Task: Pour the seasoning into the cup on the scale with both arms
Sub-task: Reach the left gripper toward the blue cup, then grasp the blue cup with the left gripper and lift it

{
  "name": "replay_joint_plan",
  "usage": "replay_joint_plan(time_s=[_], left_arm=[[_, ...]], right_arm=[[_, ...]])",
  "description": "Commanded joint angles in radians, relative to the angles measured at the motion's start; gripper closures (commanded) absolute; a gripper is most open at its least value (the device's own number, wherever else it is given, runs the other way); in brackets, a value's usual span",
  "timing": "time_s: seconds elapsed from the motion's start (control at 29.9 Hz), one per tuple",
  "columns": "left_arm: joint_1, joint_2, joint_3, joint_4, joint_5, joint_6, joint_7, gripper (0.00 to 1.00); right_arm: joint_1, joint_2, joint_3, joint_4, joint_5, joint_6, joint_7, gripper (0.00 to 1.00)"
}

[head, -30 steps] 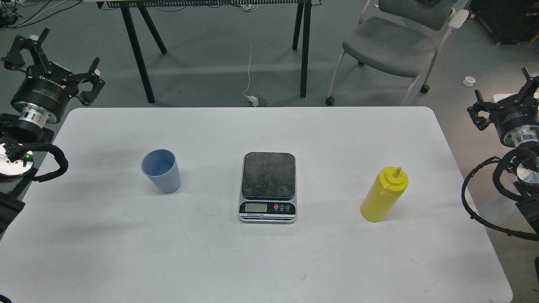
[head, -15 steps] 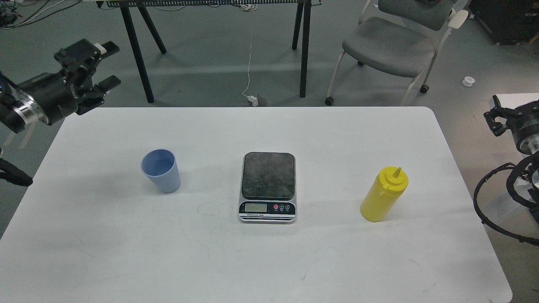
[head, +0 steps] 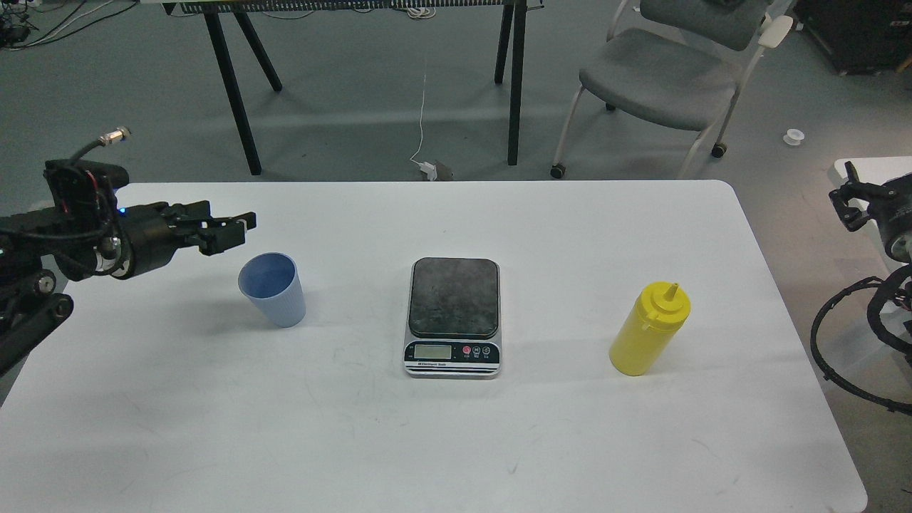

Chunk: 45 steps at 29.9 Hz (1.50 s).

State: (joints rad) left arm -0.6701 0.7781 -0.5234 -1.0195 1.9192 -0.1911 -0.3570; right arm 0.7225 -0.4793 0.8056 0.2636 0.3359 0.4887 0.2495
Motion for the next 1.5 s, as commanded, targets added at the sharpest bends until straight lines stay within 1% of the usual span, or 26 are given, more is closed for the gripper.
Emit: replay_joint_plan(time_s=[0.0,0.13,0.2,0.27,0.33,0.37,0.4,0.5,0.64,0.74,0.84,0.94,1.07,1.17,1.27,1.34,1.4,1.47], left_arm=[[-0.042,-0.048,0.120,0.073,0.007,0.039,0.001,0.20],[-0.052,-0.095,0.184,0.157,0.003,0.090,0.001,0.21],[-0.054,-0.112,0.197,0.183,0.003,0.094,0.000,0.22],[-0.054,-0.122,0.210,0.193,0.003,0.094,-0.002,0.26],[-0.054,-0.122,0.220,0.194,0.001,0.094,-0.005,0.38],[-0.055,-0.122,0.220,0.194,0.000,0.094,-0.010,0.49],[-0.057,-0.122,0.220,0.194,-0.003,0.090,-0.017,0.58],[-0.057,-0.122,0.221,0.194,-0.019,0.082,-0.030,0.74],[-0.059,-0.122,0.220,0.194,-0.023,0.081,-0.033,0.91],[-0.063,-0.122,0.220,0.194,-0.025,0.081,-0.048,0.96],[-0.088,-0.122,0.220,0.194,-0.028,0.070,-0.050,1.00],[-0.146,-0.122,0.217,0.181,-0.032,0.033,-0.053,1.00],[-0.268,-0.140,0.217,0.122,-0.115,-0.082,-0.048,0.99],[-0.342,-0.233,0.218,0.093,-0.121,-0.154,-0.037,0.99],[-0.399,-0.362,0.236,0.101,-0.097,-0.182,-0.020,0.99],[-0.439,-0.427,0.307,0.110,-0.080,-0.191,-0.005,0.99],[-0.474,-0.486,0.389,0.128,-0.081,-0.191,0.000,0.99],[-0.490,-0.540,0.443,0.163,-0.085,-0.189,0.000,0.98]], right_arm=[[0.000,0.001,0.001,0.000,0.000,0.000,0.001,0.01],[0.000,0.001,0.001,0.000,0.000,0.000,0.001,0.01],[0.000,-0.001,0.000,-0.003,0.000,0.000,0.001,0.01],[-0.006,0.001,0.000,-0.003,0.000,0.000,0.001,0.01],[-0.015,0.001,0.001,-0.003,0.000,0.000,0.001,0.01],[-0.015,0.001,0.001,-0.003,0.000,0.000,0.001,0.01],[-0.017,0.001,0.001,-0.003,0.000,0.000,0.001,0.01],[-0.018,0.001,0.001,-0.003,0.000,0.000,0.001,0.01],[-0.018,0.001,0.001,-0.004,0.000,0.000,0.001,0.01],[-0.020,0.001,0.001,-0.004,0.000,0.000,0.001,0.01],[-0.021,-0.001,0.001,-0.007,0.000,0.000,0.002,0.01],[-0.026,-0.008,0.007,-0.007,0.000,0.000,0.001,0.01],[-0.032,-0.031,0.017,-0.006,0.003,0.000,0.001,0.01],[-0.037,-0.058,0.027,-0.003,0.003,0.000,0.002,0.01],[-0.052,-0.079,0.029,-0.003,0.005,0.000,0.002,0.01],[-0.061,-0.093,0.030,-0.003,0.006,0.000,0.002,0.01],[-0.069,-0.102,0.038,-0.003,0.006,0.000,0.002,0.01],[-0.080,-0.113,0.053,-0.001,0.008,0.000,0.002,0.01]])
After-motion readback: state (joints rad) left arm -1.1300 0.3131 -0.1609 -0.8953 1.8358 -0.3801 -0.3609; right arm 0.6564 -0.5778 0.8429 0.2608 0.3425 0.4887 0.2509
